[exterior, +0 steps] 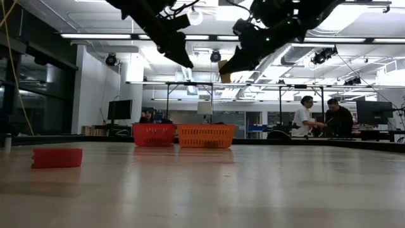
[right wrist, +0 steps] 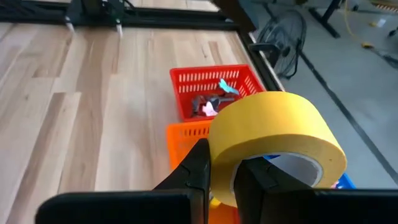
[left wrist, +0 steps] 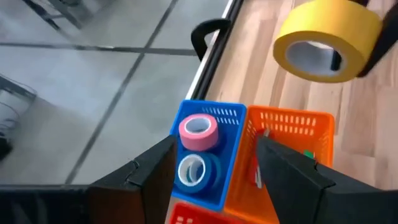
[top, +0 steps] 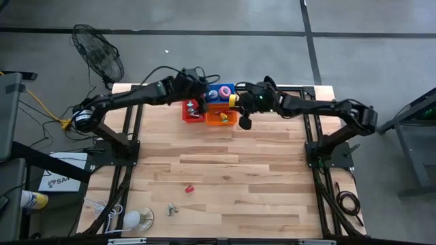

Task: Pick and place Stapler, Stapler remover, tape
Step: Put the yellow tape into the blue bin

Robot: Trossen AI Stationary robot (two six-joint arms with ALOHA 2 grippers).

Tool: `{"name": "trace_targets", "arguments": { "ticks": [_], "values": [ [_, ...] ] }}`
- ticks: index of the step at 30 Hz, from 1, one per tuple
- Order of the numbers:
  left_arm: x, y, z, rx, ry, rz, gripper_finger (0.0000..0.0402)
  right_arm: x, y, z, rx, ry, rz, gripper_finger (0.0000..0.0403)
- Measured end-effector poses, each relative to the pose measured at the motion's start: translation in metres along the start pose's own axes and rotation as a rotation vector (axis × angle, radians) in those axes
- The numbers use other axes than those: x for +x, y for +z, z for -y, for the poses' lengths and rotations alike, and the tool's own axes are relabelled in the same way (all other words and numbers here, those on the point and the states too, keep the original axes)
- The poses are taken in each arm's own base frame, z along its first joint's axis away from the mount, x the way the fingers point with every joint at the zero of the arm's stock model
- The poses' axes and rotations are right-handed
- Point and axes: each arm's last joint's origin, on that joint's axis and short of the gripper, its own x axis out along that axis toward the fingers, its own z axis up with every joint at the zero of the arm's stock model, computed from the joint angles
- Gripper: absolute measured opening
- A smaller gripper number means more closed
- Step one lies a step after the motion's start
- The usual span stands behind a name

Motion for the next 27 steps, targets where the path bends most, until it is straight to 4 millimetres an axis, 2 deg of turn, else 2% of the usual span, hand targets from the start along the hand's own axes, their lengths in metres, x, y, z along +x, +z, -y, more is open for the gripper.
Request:
{"name": "trace_targets", "arguments": {
  "ticks": [5,11,16,27],
  "values": [
    [-0.006,-0.009,-0.014,-0.027,0.007,-0.061,0.0216,0.015,0.009,0.020,0.013,0.026,-0.041,0.0033],
    [-0.016,-0.025,-0.025,-0.084,0.017,-0.072,0.0216,0.044,0.018,0.043,0.025,0.071,-0.123,0.0033],
    [-0.024,-0.044,-0.024,-0.112,0.013,-0.040,0.0216,0.065,0.026,0.060,0.015,0.091,-0.235,0.0033],
    [-0.038,-0.081,-0.012,-0.214,0.013,0.133,0.0216,0.116,0.049,0.090,-0.056,0.123,-0.334,0.0033]
  ]
}}
